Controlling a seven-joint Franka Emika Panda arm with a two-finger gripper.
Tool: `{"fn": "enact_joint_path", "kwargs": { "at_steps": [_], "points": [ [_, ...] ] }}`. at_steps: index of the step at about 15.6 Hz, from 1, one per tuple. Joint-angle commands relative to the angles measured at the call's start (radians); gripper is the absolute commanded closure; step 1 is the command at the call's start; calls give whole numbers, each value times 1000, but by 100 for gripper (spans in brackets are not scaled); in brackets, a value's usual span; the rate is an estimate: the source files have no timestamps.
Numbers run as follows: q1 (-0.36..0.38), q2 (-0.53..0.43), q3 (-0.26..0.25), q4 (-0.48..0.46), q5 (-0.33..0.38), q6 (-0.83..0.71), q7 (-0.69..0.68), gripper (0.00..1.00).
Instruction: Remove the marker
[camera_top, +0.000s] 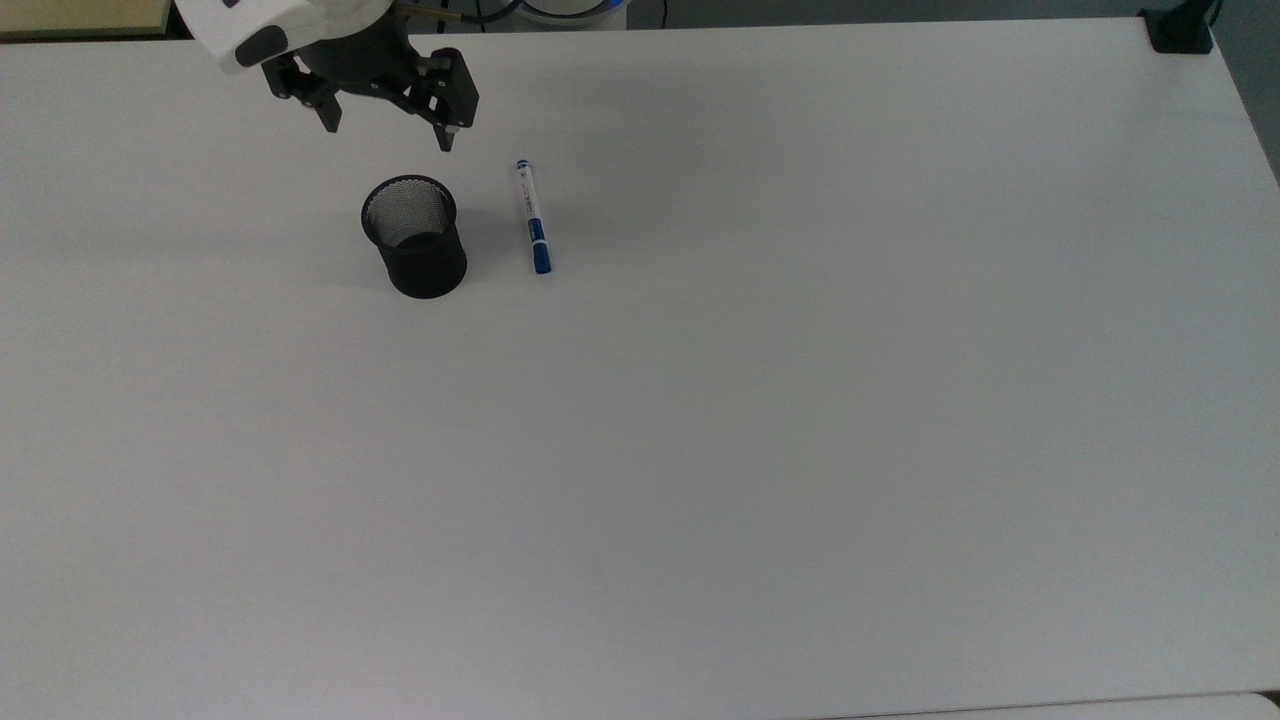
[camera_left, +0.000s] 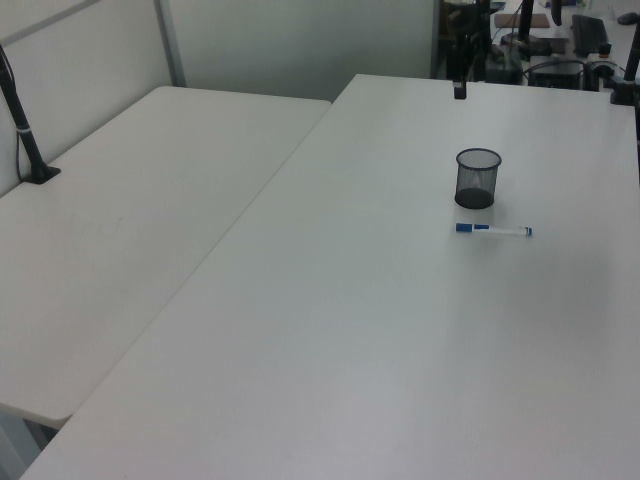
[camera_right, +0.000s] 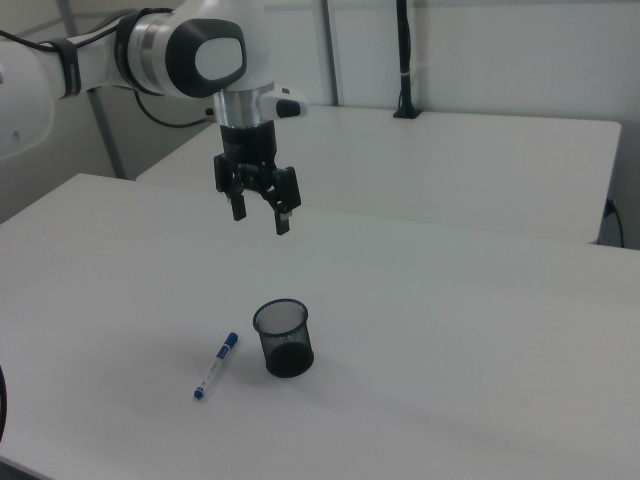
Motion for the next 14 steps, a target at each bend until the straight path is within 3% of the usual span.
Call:
{"fn": "enact_joint_path", "kwargs": {
  "at_steps": [1,4,14],
  "points": [
    [-21,-48,0,-39,7,9,-3,0],
    [-60,-78,-2,-39,59,12,-1,0],
    [-55,-94,3,-44,50,16,58,0]
  ]
}}
